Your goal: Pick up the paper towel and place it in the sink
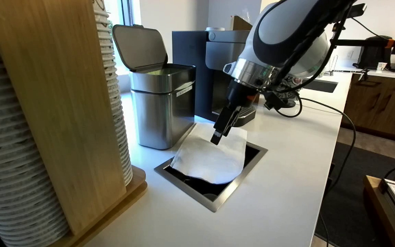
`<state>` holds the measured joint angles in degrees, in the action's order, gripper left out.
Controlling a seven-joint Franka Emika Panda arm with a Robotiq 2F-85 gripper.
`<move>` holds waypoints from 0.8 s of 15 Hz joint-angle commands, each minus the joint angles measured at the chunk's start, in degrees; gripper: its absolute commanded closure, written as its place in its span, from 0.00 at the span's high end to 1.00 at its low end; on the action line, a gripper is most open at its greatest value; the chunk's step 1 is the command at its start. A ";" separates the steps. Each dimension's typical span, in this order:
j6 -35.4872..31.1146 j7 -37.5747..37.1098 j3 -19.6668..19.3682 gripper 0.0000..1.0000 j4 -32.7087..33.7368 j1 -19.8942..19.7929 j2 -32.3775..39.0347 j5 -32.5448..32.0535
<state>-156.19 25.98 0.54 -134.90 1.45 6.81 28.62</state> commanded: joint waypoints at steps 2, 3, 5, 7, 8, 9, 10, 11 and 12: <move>-1.94 0.35 0.97 0.99 1.47 -2.88 0.53 -2.91; -2.46 1.14 1.28 0.74 1.93 -3.28 1.25 -2.46; -1.92 3.46 0.59 0.68 2.42 -2.42 2.39 -0.89; -1.20 3.19 2.06 0.50 2.48 -3.83 3.15 -2.29; -0.97 3.06 2.29 0.44 2.62 -3.99 3.76 -2.56; -0.71 3.02 2.69 0.37 2.73 -4.29 4.31 -2.68; -0.16 3.10 3.16 0.28 2.83 -4.57 4.94 -2.75; -0.19 3.17 3.60 0.21 2.91 -4.81 5.70 -2.95; 0.16 2.56 3.84 0.15 3.05 -4.94 6.74 -3.72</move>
<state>-157.30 28.56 2.74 -133.17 -2.01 10.62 26.38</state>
